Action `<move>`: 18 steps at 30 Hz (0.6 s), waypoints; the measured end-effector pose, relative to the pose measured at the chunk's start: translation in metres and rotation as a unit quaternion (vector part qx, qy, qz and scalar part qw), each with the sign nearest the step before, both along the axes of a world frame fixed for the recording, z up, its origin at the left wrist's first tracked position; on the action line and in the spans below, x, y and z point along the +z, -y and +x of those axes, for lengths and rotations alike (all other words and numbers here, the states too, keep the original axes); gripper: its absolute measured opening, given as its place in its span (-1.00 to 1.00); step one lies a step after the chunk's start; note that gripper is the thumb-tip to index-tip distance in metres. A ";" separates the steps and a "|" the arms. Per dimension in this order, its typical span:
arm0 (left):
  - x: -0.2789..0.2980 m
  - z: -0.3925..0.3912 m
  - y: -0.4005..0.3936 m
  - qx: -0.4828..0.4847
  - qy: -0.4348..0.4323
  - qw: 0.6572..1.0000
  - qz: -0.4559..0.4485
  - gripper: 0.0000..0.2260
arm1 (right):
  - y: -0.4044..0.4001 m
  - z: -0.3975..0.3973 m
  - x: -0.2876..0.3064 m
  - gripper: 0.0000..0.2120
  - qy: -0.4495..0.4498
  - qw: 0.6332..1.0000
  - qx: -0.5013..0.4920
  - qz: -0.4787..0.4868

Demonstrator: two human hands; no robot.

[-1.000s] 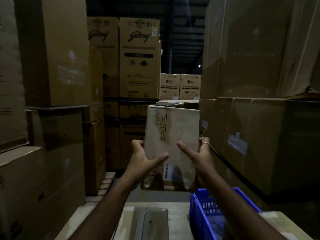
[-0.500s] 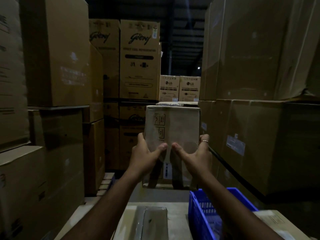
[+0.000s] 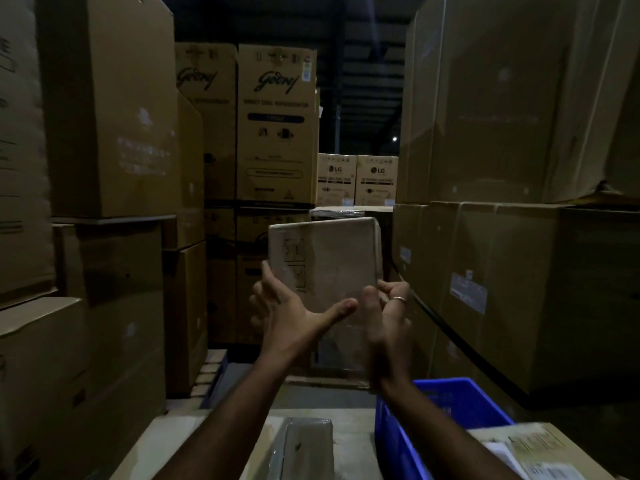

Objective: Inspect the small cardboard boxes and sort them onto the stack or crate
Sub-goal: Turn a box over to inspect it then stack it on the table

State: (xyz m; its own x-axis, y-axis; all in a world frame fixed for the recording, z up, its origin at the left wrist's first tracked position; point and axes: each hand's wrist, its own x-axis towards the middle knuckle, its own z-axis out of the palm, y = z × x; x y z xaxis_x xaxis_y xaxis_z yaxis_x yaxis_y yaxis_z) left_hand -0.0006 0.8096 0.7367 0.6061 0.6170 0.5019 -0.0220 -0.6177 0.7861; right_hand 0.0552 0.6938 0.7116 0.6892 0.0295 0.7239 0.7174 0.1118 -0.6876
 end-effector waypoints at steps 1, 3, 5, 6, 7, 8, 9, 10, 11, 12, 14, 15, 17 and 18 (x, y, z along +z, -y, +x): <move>0.001 0.001 0.004 -0.001 -0.012 1.000 -0.020 0.43 | -0.004 -0.005 -0.004 -0.49 0.012 1.000 0.008 0.002; 0.003 0.003 0.010 -0.005 -0.008 0.999 -0.032 0.47 | -0.010 -0.013 -0.012 -0.37 0.026 0.999 0.027 0.011; 0.006 0.006 0.011 0.001 0.022 0.999 -0.027 0.49 | -0.011 -0.018 -0.017 -0.29 0.033 0.998 0.046 0.019; 0.007 0.007 0.011 0.002 0.035 0.999 -0.022 0.50 | -0.011 -0.019 -0.019 -0.27 0.040 0.997 0.059 0.017; 0.008 0.007 0.012 0.001 0.047 0.999 -0.017 0.50 | -0.010 -0.019 -0.022 -0.24 0.041 0.997 0.068 0.009; 0.009 0.008 0.013 0.001 0.059 0.998 -0.013 0.49 | -0.010 -0.018 -0.023 -0.20 0.035 0.996 0.080 0.000; 0.009 0.008 0.013 -0.004 0.071 0.997 -0.017 0.48 | -0.009 -0.017 -0.024 -0.16 0.030 0.995 0.089 -0.013; 0.011 0.008 0.013 -0.010 0.086 0.996 -0.023 0.46 | -0.007 -0.018 -0.024 -0.11 0.031 0.994 0.099 -0.030; 0.012 0.007 0.011 -0.019 0.106 0.994 -0.030 0.43 | -0.004 -0.018 -0.023 -0.09 0.036 0.992 0.114 -0.043; 0.014 0.006 0.006 -0.031 0.130 0.990 -0.043 0.40 | 0.001 -0.018 -0.021 -0.08 0.045 0.989 0.129 -0.055; 0.019 0.003 -0.010 -0.072 0.179 0.977 -0.094 0.35 | 0.015 -0.016 -0.009 -0.17 0.069 0.984 0.140 -0.081; 0.022 0.000 -0.020 -0.094 0.197 0.968 -0.120 0.33 | 0.025 -0.011 0.001 -0.22 0.078 0.985 0.124 -0.089; 0.023 -0.005 -0.044 -0.143 0.206 0.958 -0.138 0.30 | 0.044 0.012 0.021 -0.21 0.070 0.995 0.037 -0.057; 0.023 -0.010 -0.051 -0.172 0.200 0.955 -0.134 0.29 | 0.056 0.032 0.029 -0.13 0.043 0.998 -0.007 -0.046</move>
State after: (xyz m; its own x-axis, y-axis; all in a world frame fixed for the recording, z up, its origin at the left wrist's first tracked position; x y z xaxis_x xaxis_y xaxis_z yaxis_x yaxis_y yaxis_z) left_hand -0.0110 0.8605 0.7596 0.5883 0.5553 0.5879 -0.5198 -0.2974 0.8009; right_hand 0.0873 0.6373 0.7409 0.6261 0.0900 0.7745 0.7747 0.0411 -0.6310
